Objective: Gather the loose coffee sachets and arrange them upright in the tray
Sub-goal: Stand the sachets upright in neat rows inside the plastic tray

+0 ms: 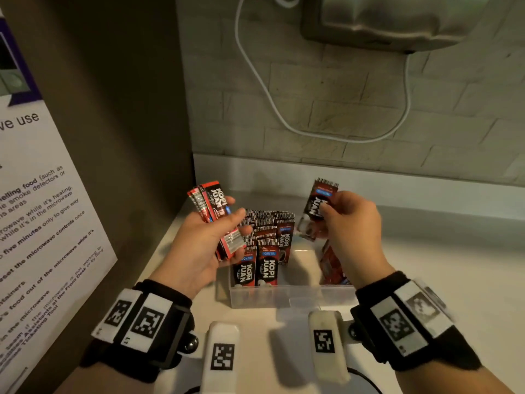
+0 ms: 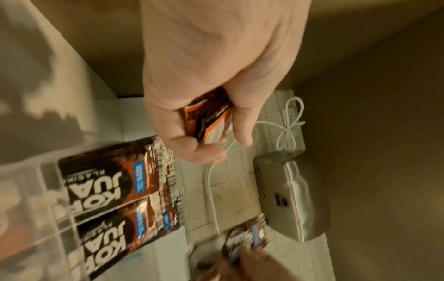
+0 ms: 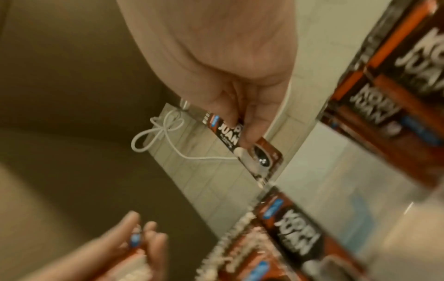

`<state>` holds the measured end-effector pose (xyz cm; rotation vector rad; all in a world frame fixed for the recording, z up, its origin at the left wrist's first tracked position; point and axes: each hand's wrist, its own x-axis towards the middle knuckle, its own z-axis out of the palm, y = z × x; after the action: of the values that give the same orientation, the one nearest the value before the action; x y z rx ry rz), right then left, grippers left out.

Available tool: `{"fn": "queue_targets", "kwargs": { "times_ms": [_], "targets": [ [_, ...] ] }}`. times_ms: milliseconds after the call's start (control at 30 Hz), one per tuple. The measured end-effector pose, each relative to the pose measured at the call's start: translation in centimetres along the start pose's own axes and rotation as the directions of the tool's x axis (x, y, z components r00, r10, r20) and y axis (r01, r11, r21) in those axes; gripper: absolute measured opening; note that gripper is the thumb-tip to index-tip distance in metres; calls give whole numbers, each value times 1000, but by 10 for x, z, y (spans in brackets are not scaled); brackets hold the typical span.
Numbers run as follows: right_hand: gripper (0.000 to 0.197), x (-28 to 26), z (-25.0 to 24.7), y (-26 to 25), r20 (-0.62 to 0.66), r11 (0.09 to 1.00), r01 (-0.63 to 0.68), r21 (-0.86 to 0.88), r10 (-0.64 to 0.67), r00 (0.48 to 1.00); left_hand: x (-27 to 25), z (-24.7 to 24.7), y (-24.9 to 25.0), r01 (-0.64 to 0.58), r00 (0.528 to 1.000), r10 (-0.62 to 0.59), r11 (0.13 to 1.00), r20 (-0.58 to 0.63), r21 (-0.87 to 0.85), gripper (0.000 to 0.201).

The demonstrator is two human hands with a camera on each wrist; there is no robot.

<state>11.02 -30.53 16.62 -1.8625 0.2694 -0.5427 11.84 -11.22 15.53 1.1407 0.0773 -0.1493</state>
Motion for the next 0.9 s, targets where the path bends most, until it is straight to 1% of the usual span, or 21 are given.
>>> {"fn": "queue_targets", "kwargs": {
  "times_ms": [33,67,100,167,233,300,367,433,500,600,667,733,833,900],
  "targets": [
    [13,1,-2,5,-23,991,27,-134,-30,999,1,-2,2,0,1000,0,1000,-21,-20,15],
    [11,0,-1,11,-9,975,27,-222,-30,1000,1,-3,4,5,999,-6,999,-36,-46,12],
    [10,0,2,18,30,967,-3,-253,11,1000,2,-4,6,16,999,-20,997,-47,-78,9],
    [10,1,10,32,118,967,-102,-232,132,984,0,-6,9,46,997,-55,988,-56,-146,11],
    [13,5,17,43,169,961,-189,-202,225,960,-1,-8,10,66,995,-78,982,-62,-180,15],
    [18,9,21,46,212,949,-263,-175,298,931,-2,-8,10,69,993,-82,985,-80,-157,18],
    [21,11,24,44,254,939,-313,-139,340,906,-3,-8,8,58,993,-68,993,-93,-103,20],
    [23,11,26,43,283,937,-335,-95,348,894,-4,-9,7,44,994,-51,996,-92,-75,16],
    [23,10,29,46,294,941,-333,-49,333,896,-6,-9,6,33,995,-40,997,-88,-73,12],
    [20,6,32,52,288,947,-322,-11,311,906,-6,-10,5,31,994,-39,997,-101,-75,11],
    [19,5,33,55,285,945,-327,19,308,908,-6,-10,4,33,992,-41,997,-116,-73,15],
    [18,6,34,56,277,944,-330,23,311,909,-6,-9,3,34,991,-42,997,-125,-65,14],
    [17,7,35,59,270,943,-332,19,315,910,-6,-7,2,44,991,-53,997,-121,-70,5],
    [15,8,36,60,267,943,-333,16,317,910,-7,-6,2,47,991,-54,997,-119,-61,3]
  ]
}}
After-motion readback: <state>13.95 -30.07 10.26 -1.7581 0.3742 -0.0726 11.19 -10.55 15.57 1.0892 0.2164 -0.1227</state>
